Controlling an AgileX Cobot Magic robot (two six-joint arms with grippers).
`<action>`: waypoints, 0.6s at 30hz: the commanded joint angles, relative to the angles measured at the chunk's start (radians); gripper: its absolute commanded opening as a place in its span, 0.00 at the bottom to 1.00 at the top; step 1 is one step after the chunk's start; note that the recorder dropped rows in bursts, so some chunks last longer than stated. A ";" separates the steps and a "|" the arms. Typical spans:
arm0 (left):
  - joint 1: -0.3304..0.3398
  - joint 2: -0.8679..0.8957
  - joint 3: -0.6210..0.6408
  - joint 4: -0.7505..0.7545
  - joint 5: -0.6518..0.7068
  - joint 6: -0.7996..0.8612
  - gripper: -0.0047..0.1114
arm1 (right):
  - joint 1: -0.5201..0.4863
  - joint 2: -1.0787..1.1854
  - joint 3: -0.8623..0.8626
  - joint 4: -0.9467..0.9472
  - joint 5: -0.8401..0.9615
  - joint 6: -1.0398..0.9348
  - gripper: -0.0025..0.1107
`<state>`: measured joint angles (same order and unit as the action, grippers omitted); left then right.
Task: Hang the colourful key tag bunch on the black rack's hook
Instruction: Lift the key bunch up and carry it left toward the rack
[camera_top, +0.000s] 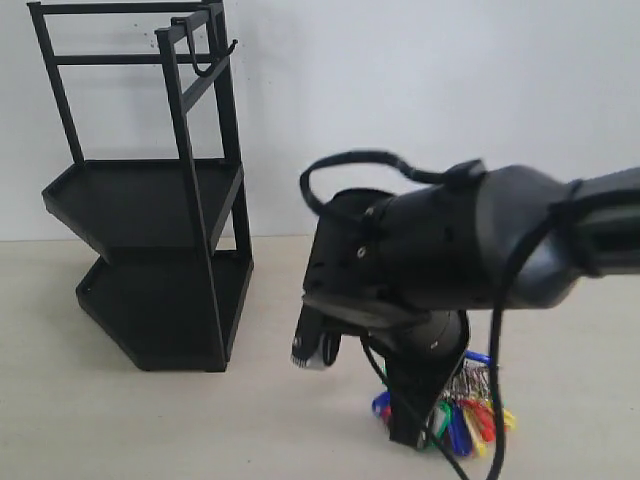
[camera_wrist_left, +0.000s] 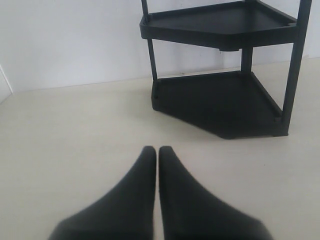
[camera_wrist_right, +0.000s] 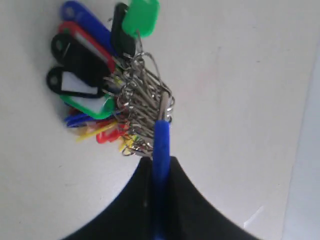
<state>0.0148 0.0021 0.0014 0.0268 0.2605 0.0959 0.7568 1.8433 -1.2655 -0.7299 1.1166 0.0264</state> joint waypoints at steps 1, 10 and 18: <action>-0.001 -0.002 -0.001 -0.003 -0.007 0.001 0.08 | -0.009 -0.168 -0.004 -0.015 -0.077 0.159 0.02; -0.001 -0.002 -0.001 -0.003 -0.007 0.001 0.08 | -0.011 -0.458 -0.004 0.094 -0.316 0.436 0.02; -0.001 -0.002 -0.001 -0.003 -0.007 0.001 0.08 | -0.139 -0.576 -0.002 0.342 -0.470 0.417 0.02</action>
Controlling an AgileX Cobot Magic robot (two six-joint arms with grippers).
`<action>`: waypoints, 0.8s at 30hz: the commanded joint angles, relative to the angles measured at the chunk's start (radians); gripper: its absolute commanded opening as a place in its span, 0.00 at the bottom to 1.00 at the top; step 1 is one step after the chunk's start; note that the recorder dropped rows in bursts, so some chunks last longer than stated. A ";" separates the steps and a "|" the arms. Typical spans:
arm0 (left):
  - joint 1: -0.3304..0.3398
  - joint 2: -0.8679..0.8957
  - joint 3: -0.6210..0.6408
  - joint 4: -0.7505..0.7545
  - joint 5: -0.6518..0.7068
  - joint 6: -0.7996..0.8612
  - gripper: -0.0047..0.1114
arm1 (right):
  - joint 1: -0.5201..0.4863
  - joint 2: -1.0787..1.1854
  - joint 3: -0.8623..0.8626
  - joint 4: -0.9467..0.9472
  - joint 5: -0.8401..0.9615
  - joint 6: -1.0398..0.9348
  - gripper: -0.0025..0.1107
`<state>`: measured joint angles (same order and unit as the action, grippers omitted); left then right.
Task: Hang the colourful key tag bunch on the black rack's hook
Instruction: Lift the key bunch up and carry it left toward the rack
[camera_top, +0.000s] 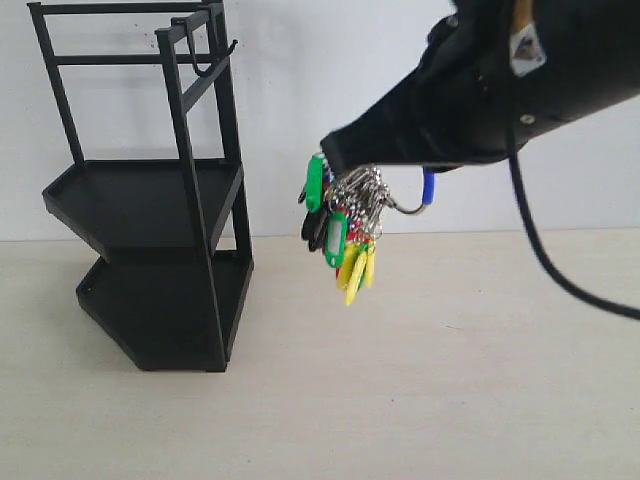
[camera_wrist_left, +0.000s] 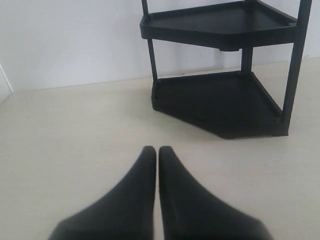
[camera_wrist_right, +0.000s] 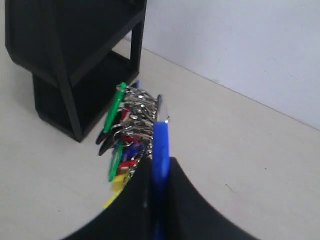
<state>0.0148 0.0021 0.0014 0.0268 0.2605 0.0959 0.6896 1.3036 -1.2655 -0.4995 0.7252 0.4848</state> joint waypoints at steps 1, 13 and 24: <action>-0.001 -0.002 -0.001 -0.003 -0.007 0.001 0.08 | -0.100 -0.036 -0.002 0.160 -0.091 -0.075 0.02; -0.001 -0.002 -0.001 -0.003 -0.005 0.001 0.08 | -0.484 -0.036 -0.002 1.214 -0.041 -0.943 0.02; -0.001 -0.002 -0.001 -0.003 -0.007 0.001 0.08 | -0.529 -0.026 -0.002 1.209 0.007 -0.986 0.02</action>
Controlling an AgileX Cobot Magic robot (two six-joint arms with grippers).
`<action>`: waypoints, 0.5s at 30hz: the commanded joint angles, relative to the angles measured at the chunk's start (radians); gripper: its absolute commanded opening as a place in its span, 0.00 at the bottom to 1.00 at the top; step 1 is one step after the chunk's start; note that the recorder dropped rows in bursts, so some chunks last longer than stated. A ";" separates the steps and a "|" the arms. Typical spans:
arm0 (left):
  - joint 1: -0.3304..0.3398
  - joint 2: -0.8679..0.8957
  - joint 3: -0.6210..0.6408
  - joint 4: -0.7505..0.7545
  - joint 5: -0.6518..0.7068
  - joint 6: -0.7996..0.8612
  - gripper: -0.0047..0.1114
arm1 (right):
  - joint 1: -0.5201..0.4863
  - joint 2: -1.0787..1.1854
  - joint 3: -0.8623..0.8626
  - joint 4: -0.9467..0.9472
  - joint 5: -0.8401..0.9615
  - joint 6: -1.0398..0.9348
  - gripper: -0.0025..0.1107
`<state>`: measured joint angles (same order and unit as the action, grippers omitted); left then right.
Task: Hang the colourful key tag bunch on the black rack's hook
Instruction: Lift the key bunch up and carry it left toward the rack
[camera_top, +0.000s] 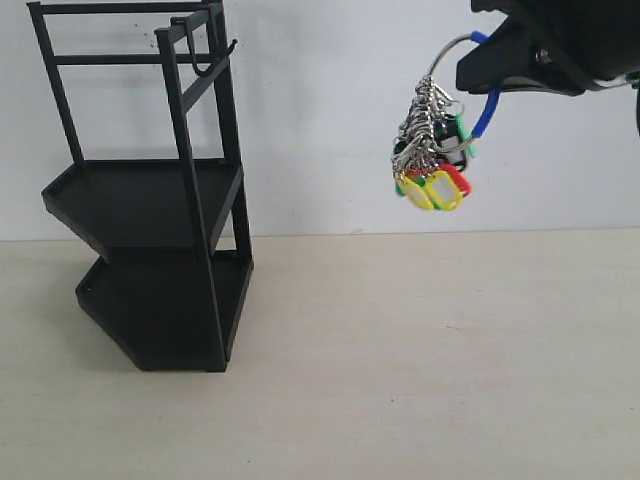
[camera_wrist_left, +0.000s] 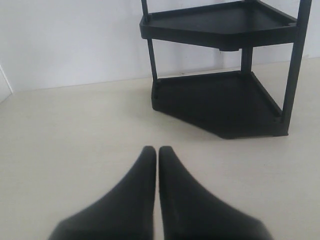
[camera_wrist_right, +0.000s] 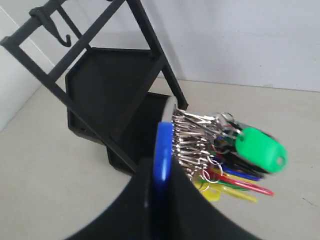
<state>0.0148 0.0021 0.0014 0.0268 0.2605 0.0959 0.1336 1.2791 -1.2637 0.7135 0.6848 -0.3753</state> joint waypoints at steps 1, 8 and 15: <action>-0.001 -0.002 -0.001 -0.003 -0.007 0.001 0.08 | 0.022 -0.001 -0.004 -0.036 0.039 -0.092 0.02; -0.001 -0.002 -0.001 -0.003 -0.007 0.001 0.08 | 0.096 0.009 -0.004 -0.084 0.038 -0.101 0.02; -0.001 -0.002 -0.001 -0.003 -0.005 0.001 0.08 | 0.135 0.002 -0.004 -0.315 -0.015 -0.015 0.02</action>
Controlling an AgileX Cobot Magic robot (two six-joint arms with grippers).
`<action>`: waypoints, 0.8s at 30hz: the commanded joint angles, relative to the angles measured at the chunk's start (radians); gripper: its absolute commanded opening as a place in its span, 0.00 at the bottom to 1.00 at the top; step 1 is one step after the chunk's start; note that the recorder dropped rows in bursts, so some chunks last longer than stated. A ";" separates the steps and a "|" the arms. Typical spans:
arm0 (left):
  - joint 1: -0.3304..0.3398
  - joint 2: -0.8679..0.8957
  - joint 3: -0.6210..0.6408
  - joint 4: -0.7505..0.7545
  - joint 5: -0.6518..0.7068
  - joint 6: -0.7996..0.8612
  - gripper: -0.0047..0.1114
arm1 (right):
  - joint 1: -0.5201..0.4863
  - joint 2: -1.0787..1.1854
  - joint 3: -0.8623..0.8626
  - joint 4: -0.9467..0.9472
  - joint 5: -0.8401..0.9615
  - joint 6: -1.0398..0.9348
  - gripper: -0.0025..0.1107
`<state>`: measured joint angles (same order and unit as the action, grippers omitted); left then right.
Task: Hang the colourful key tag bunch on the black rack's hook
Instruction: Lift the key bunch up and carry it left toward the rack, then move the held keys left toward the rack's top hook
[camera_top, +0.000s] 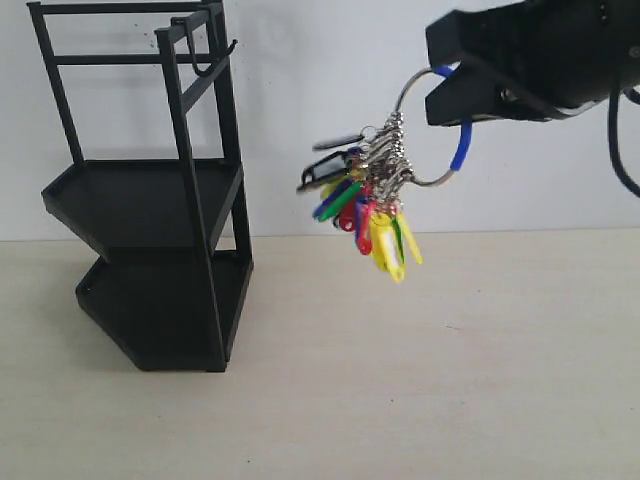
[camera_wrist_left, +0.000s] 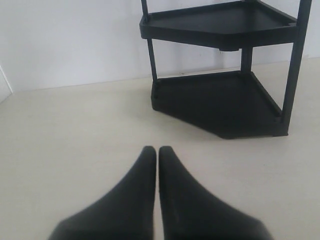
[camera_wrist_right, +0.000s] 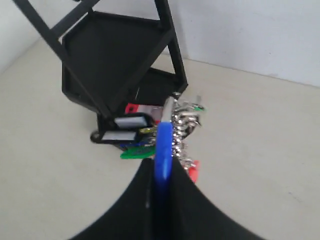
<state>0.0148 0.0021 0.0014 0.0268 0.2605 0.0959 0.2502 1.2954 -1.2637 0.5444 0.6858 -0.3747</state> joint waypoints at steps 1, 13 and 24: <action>-0.001 -0.002 -0.001 -0.003 -0.005 0.001 0.08 | 0.002 -0.019 -0.004 -0.192 -0.079 0.169 0.02; -0.001 -0.002 -0.001 -0.003 -0.007 0.001 0.08 | 0.082 -0.012 -0.004 -0.191 0.009 -0.061 0.02; -0.001 -0.002 -0.001 -0.003 -0.007 0.001 0.08 | 0.072 -0.028 -0.075 -0.358 -0.055 0.197 0.02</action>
<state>0.0148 0.0021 0.0014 0.0268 0.2605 0.0959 0.3330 1.2879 -1.2841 0.2147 0.6835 -0.1424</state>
